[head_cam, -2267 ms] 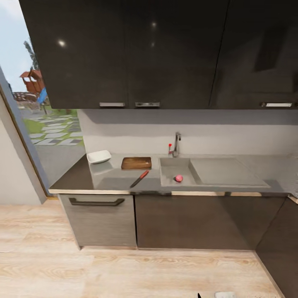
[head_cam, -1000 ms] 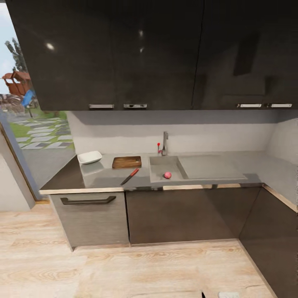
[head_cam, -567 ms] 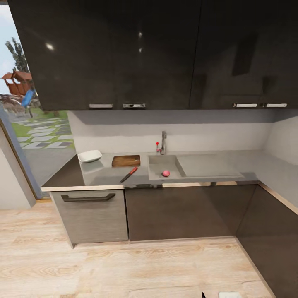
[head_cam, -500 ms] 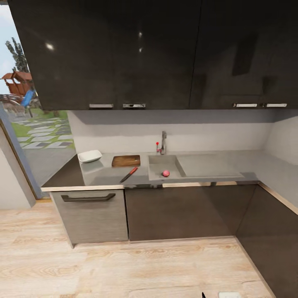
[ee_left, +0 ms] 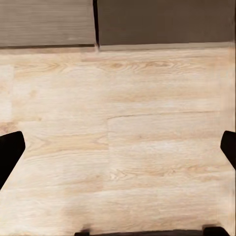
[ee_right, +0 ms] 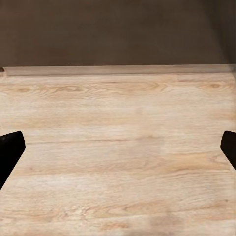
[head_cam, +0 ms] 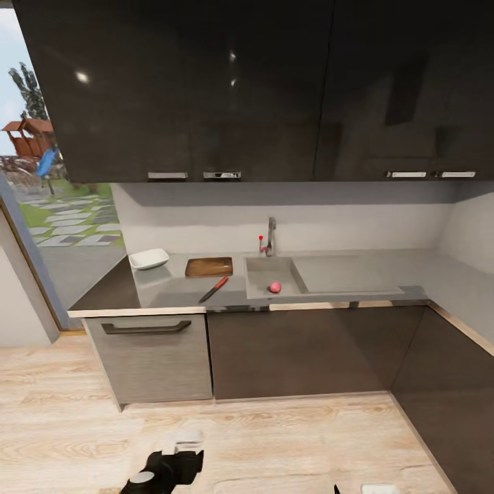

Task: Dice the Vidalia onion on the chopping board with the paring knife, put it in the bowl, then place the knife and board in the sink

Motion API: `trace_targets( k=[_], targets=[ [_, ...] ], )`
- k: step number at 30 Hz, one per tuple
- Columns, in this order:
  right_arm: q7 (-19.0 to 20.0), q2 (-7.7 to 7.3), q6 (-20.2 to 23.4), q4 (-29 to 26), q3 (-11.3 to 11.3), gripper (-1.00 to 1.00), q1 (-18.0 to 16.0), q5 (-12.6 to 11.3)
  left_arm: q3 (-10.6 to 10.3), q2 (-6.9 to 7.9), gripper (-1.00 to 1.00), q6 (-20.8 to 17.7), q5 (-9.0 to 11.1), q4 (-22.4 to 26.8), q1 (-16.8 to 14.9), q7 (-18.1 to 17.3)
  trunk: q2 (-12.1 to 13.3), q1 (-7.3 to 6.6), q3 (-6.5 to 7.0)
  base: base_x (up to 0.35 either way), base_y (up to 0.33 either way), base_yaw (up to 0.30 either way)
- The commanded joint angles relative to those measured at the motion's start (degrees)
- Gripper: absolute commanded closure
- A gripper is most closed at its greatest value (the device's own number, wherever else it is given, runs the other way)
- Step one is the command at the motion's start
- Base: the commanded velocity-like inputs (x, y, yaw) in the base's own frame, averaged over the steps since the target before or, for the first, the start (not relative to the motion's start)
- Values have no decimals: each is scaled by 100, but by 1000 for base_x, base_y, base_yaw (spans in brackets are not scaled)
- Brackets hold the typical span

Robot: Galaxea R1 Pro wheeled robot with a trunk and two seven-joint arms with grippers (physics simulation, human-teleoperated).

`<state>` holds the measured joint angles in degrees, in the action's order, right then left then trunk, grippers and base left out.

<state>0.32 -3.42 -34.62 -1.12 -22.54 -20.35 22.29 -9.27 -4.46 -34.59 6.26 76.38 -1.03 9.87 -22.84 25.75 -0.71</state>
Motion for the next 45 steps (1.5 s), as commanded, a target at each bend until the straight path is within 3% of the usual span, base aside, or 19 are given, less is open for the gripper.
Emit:
trace_targets(
  k=[1,4,7,9,11,13,16,17,19,22,24,28,34,37,45],
  targets=[
    [2,-1,-18,6,-49,-100,-4,47,-26,-32,-100,-187,32,203,-6,50,-8,3,-8,0,0,0],
    [2,-1,7,6,-49,-100,-4,47,-269,-249,-100,-918,-217,916,-50,50,-8,3,-8,0,0,0],
    [3,-1,84,6,-49,-100,-4,47,-434,-360,-100,-1179,-498,1159,-351,53,-8,3,-8,0,0,0],
    [7,-1,121,5,-49,-100,-4,47,-527,-397,-100,-1309,-579,1211,-688,61,-8,3,-8,0,0,0],
    [10,-1,137,5,-49,-100,-4,47,-566,-423,-100,-1670,-608,1233,-1087,63,-8,3,-8,0,0,0],
    [11,4,145,6,-49,-100,-4,47,-585,-441,-100,-2106,-589,1240,-1781,61,-8,3,-8,0,0,0],
    [12,7,148,4,-49,-100,-4,47,-592,-461,-100,-2288,-408,1081,-3005,69,-8,3,-8,0,0,0],
    [12,7,148,3,-49,-100,-4,47,-592,-464,-100,-2302,-343,1005,-3218,71,-8,3,-8,0,0,0],
    [12,-1,148,0,-49,-100,-4,47,-593,-472,-100,-2333,9,574,-3954,77,-8,3,-8,0,0,0],
    [12,-10,149,-1,-49,-100,-4,47,-594,-474,-100,-2340,358,17,-4561,92,-8,3,-8,0,0,0],
    [12,-17,149,-2,-49,-100,-4,47,-594,-476,-100,-2335,626,-796,-5080,99,-8,3,-8,0,0,0],
    [12,-18,149,-2,-49,-100,-4,47,-602,-459,-100,-2347,689,-1034,-5186,83,-8,3,-8,0,0,0],
    [12,-18,149,-2,-49,-100,-4,47,-667,-401,-100,-2350,693,-1013,-5211,63,-8,3,-8,0,0,0],
    [10,-8,149,-2,-49,-100,-4,47,-807,-338,-100,-2351,687,-999,-5214,60,-8,3,-8,0,0,0],
    [4,-1,149,-2,-49,-100,-4,47,-842,-318,-100,-2348,687,-1006,-5217,61,-8,3,-8,112,-48,0]
  ],
)
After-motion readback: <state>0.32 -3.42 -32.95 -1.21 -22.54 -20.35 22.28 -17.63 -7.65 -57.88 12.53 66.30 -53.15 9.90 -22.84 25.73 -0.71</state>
